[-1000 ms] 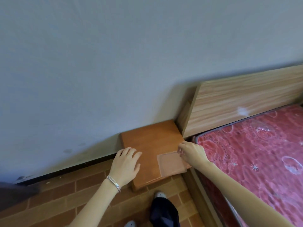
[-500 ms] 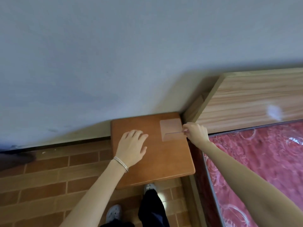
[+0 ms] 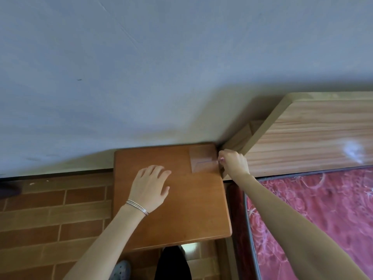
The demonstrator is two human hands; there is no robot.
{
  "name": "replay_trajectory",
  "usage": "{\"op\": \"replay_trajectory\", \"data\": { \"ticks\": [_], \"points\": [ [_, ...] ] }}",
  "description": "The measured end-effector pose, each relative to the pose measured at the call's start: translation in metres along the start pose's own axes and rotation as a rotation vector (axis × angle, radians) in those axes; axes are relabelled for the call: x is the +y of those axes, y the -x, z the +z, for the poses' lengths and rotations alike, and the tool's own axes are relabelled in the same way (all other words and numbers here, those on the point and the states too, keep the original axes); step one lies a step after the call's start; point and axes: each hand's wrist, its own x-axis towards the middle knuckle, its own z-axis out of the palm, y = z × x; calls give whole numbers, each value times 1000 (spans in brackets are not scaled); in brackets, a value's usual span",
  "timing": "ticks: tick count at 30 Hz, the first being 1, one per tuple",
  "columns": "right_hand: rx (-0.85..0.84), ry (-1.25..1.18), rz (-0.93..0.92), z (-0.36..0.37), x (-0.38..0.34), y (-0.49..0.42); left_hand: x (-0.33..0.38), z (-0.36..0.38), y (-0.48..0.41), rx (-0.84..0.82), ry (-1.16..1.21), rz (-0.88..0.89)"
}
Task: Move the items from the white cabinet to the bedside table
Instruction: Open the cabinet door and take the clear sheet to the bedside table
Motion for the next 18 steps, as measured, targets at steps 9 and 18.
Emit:
{"op": "replay_trajectory", "data": {
  "ticks": [9,18],
  "points": [
    [32,7,3,-2,-3,-18,0,8,-10,-35,4,-9],
    [-22,39,-76,-8,-1,-27,-3,5,-19,-31,15,-27]
  ]
}}
